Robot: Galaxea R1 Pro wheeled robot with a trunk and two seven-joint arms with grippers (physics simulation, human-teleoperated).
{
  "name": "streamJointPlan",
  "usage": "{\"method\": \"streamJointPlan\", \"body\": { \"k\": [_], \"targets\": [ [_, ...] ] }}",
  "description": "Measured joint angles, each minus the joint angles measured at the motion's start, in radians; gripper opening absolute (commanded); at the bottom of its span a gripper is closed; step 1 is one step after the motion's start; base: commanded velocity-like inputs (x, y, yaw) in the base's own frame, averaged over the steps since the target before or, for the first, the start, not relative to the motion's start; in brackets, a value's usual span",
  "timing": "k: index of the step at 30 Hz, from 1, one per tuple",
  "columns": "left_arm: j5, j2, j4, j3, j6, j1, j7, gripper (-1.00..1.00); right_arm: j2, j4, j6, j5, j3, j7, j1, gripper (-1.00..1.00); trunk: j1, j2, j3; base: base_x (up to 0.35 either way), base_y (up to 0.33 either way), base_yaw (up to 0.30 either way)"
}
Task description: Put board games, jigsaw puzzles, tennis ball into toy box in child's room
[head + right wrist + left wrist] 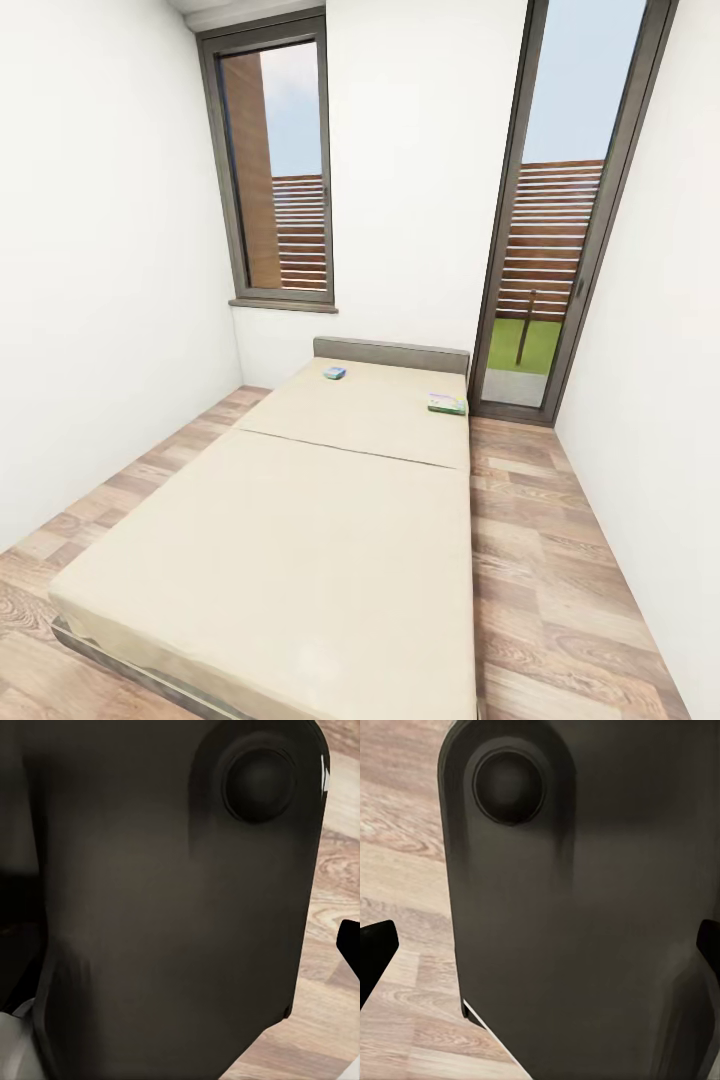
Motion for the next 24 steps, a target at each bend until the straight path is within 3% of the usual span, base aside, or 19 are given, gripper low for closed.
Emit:
{"method": "streamJointPlan", "body": {
  "k": [16,24],
  "targets": [
    [-0.001,0.001,0.0,-0.004,0.0,0.0,0.0,1.0,-0.009,0.0,0.0,-0.005,0.0,0.0,0.0,1.0,0.0,0.0,0.0,-0.027,-0.008,0.005],
    [-0.001,0.001,0.0,-0.007,0.0,0.0,0.0,1.0,-0.009,0.0,0.002,-0.003,0.001,0.0,0.0,1.0,0.0,0.0,0.0,-0.124,-0.059,0.178]
  ]
}}
